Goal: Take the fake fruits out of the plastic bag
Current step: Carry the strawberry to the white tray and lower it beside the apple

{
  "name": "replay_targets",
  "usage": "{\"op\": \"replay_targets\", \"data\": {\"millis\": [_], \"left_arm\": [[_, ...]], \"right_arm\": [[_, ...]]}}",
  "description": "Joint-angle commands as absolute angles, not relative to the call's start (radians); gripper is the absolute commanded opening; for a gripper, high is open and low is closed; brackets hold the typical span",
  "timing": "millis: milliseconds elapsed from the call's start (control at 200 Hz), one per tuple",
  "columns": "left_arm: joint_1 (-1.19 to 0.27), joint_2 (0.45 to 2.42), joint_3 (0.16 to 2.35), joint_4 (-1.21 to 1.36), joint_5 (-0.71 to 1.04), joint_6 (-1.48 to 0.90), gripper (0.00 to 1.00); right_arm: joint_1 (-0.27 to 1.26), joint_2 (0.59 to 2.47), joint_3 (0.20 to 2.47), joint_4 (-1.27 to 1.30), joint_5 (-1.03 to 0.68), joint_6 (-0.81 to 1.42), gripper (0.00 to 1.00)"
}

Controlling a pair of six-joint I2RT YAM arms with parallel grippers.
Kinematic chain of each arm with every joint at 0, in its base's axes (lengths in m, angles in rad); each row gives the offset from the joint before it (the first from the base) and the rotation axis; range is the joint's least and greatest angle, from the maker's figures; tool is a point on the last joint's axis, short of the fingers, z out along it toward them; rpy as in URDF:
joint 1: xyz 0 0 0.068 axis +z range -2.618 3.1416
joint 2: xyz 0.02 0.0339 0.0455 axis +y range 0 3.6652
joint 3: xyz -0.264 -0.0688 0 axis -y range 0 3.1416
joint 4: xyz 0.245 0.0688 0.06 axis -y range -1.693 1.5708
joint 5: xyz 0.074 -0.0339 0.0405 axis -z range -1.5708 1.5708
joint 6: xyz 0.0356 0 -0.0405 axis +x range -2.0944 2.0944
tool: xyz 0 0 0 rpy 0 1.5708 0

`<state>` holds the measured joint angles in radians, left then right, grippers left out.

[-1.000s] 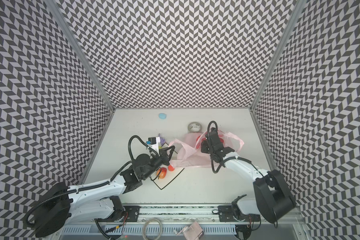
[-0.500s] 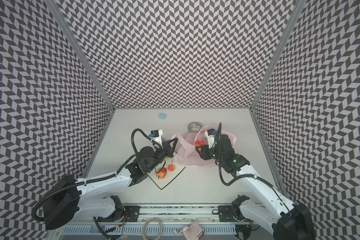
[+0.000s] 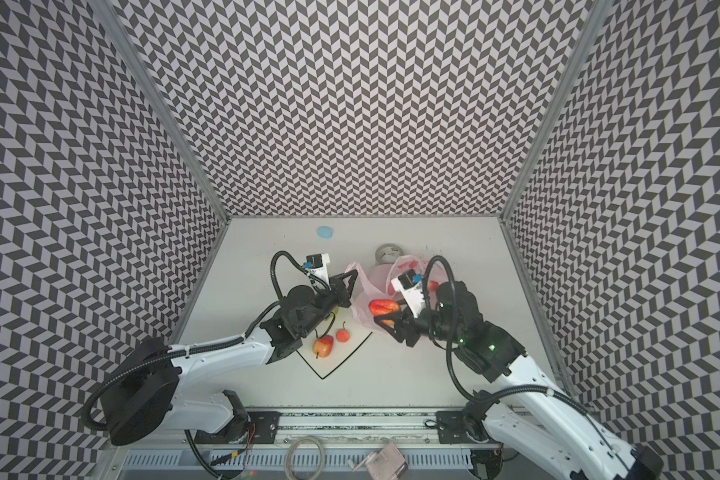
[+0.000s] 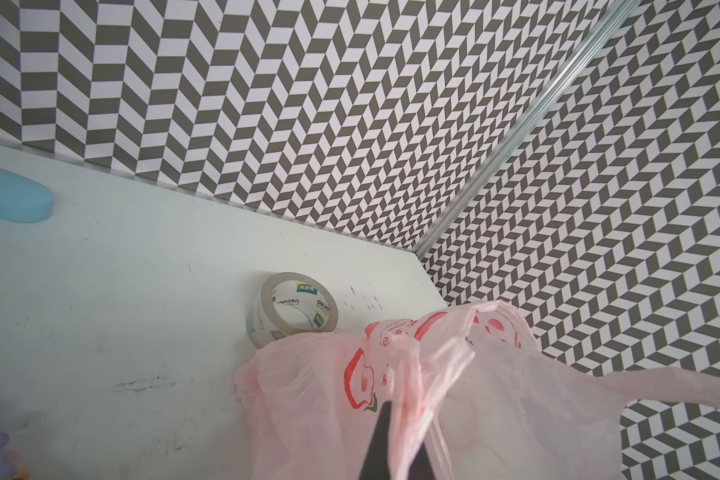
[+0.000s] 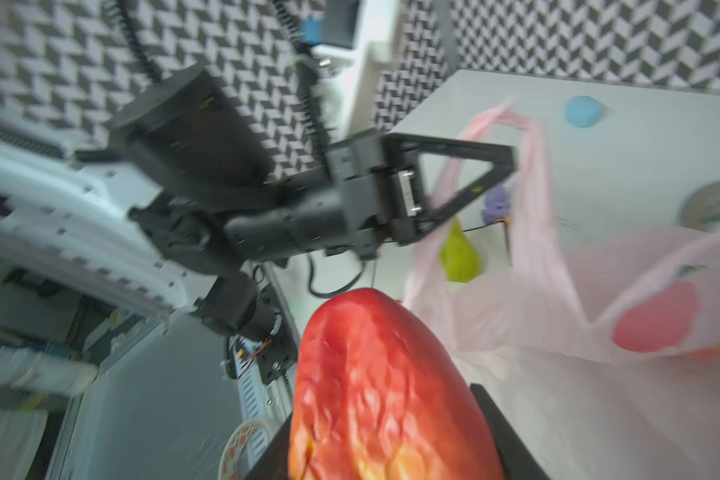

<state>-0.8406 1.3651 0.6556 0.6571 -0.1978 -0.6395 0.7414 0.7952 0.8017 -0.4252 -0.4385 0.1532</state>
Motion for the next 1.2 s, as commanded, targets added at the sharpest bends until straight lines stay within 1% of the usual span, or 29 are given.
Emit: {"op": "replay_targets", "data": {"millis": [0, 135, 190, 260, 300, 416, 511, 696, 871, 946, 1016, 1192], "left_arm": [[-0.822, 1.373, 0.695, 0.678, -0.168, -0.617, 0.0], [-0.816, 1.371, 0.706, 0.654, -0.135, -0.604, 0.0], [-0.813, 1.369, 0.706, 0.651, -0.129, -0.604, 0.0], [-0.808, 1.367, 0.709, 0.641, -0.124, -0.603, 0.0], [-0.805, 1.364, 0.711, 0.634, -0.124, -0.6, 0.0], [-0.795, 1.358, 0.716, 0.602, -0.127, -0.598, 0.0], [-0.791, 1.347, 0.712, 0.588, -0.132, -0.596, 0.0], [-0.787, 1.34, 0.707, 0.582, -0.126, -0.595, 0.0], [-0.786, 1.338, 0.703, 0.581, -0.115, -0.598, 0.0], [-0.786, 1.333, 0.704, 0.577, -0.116, -0.591, 0.0], [-0.786, 1.332, 0.704, 0.577, -0.117, -0.589, 0.0], [-0.784, 1.334, 0.701, 0.581, -0.113, -0.588, 0.0]], "right_arm": [[0.886, 0.799, 0.797, -0.382, -0.372, 0.095, 0.37], [1.082, 0.855, 0.733, -0.279, -0.225, 0.111, 0.37], [1.155, 0.89, 0.707, -0.222, -0.136, 0.126, 0.36], [1.224, 0.942, 0.671, -0.146, -0.063, 0.141, 0.35], [1.256, 0.978, 0.657, -0.11, 0.013, 0.163, 0.34], [1.272, 1.118, 0.68, -0.119, 0.161, 0.302, 0.33], [1.275, 1.231, 0.721, -0.172, 0.236, 0.418, 0.34], [1.272, 1.37, 0.75, -0.141, 0.377, 0.56, 0.33], [1.237, 1.503, 0.803, -0.144, 0.375, 0.573, 0.33], [1.219, 1.556, 0.836, -0.152, 0.347, 0.562, 0.33], [1.194, 1.592, 0.845, -0.143, 0.312, 0.567, 0.33], [1.158, 1.667, 0.886, -0.125, 0.29, 0.545, 0.34]]}}
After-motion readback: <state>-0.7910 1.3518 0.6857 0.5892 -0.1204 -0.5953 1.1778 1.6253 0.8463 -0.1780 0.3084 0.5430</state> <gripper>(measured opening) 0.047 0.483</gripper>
